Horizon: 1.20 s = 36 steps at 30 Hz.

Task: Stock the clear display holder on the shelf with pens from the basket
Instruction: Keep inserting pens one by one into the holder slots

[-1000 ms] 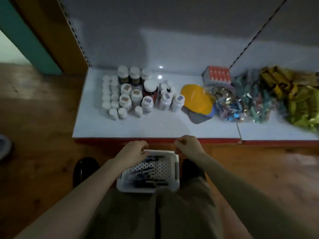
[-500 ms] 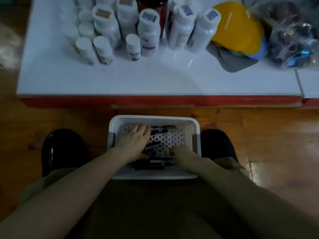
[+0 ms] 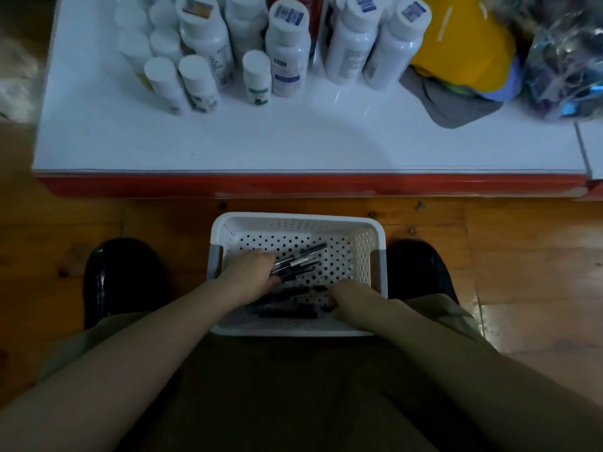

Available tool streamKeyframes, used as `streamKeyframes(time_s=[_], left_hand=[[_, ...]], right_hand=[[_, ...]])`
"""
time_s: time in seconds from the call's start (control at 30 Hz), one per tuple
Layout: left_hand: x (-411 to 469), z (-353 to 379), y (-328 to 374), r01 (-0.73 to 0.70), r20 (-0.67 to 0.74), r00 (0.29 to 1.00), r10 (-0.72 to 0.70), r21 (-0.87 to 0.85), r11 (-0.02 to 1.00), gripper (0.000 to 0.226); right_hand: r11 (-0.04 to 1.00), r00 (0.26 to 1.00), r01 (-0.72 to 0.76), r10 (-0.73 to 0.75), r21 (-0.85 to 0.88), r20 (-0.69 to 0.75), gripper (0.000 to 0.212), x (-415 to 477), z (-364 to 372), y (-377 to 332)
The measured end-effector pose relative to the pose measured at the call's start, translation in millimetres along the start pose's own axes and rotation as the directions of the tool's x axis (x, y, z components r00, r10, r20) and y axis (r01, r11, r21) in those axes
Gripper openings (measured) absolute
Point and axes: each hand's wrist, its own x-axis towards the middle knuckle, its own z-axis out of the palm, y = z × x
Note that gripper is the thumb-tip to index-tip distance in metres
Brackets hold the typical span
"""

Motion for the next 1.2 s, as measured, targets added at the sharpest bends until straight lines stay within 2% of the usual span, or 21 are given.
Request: streamKeyframes(time_s=[0.17, 0.27, 0.33, 0.43, 0.57, 0.67, 0.73, 0.8, 0.9, 1.0, 1.07, 1.13, 1.2], left_hand=[[-19, -31, 2, 0.011, 0.02, 1.0, -0.005, -0.36, 0.933, 0.019], [-46, -57, 15, -0.005, 0.007, 1.0, 0.009, -0.458, 0.889, 0.012], [-70, -77, 26, -0.045, -0.063, 0.998, 0.016, -0.483, 0.875, 0.008], [-111, -115, 46, -0.146, -0.258, 0.966, -0.002, -0.554, 0.82, 0.007], [-154, -182, 87, -0.34, -0.49, 0.869, -0.071, -0.693, 0.636, 0.006], [-182, -241, 125, -0.503, -0.619, 0.781, -0.082, -0.702, 0.504, 0.005], [-200, -279, 148, -0.588, -0.681, 0.73, -0.059, -0.669, 0.454, 0.003], [-217, -310, 166, -0.636, -0.723, 0.689, -0.048, -0.635, 0.439, 0.009], [-242, -348, 189, -0.682, -0.768, 0.639, -0.049, -0.595, 0.426, 0.017], [-262, -377, 209, -0.707, -0.773, 0.629, -0.087, -0.615, 0.351, 0.015], [-269, -389, 220, -0.692, -0.748, 0.653, -0.118, -0.652, 0.31, 0.012], [-274, -392, 228, -0.67, -0.721, 0.682, -0.121, -0.683, 0.291, 0.01], [-279, -386, 234, -0.664, -0.718, 0.688, -0.105, -0.682, 0.306, 0.013]], right_hand=[[0.999, 0.991, 0.043, -0.041, 0.013, -0.128, 0.02, -28, -25, 5], [0.995, 0.984, 0.057, -0.041, 0.085, -0.175, 0.017, -59, -49, 7], [0.982, 0.972, 0.096, -0.058, 0.162, -0.228, 0.017, -84, -64, 9], [0.93, 0.913, 0.183, -0.041, 0.319, -0.406, 0.016, -130, -85, 7], [0.781, 0.79, 0.391, -0.014, 0.486, -0.613, 0.008, -186, -117, -14], [0.663, 0.699, 0.549, -0.03, 0.509, -0.715, 0.018, -237, -150, -37], [0.576, 0.665, 0.633, -0.062, 0.517, -0.744, 0.012, -269, -170, -49], [0.502, 0.642, 0.691, -0.095, 0.52, -0.761, 0.011, -298, -189, -57], [0.447, 0.634, 0.724, -0.131, 0.525, -0.762, 0.011, -338, -215, -66], [0.386, 0.604, 0.757, -0.106, 0.527, -0.79, 0.008, -375, -243, -71], [0.351, 0.549, 0.799, -0.093, 0.489, -0.831, 0.008, -399, -259, -72], [0.348, 0.509, 0.819, -0.077, 0.456, -0.857, 0.007, -421, -269, -73], [0.388, 0.508, 0.806, -0.068, 0.446, -0.858, 0.007, -431, -272, -73]])
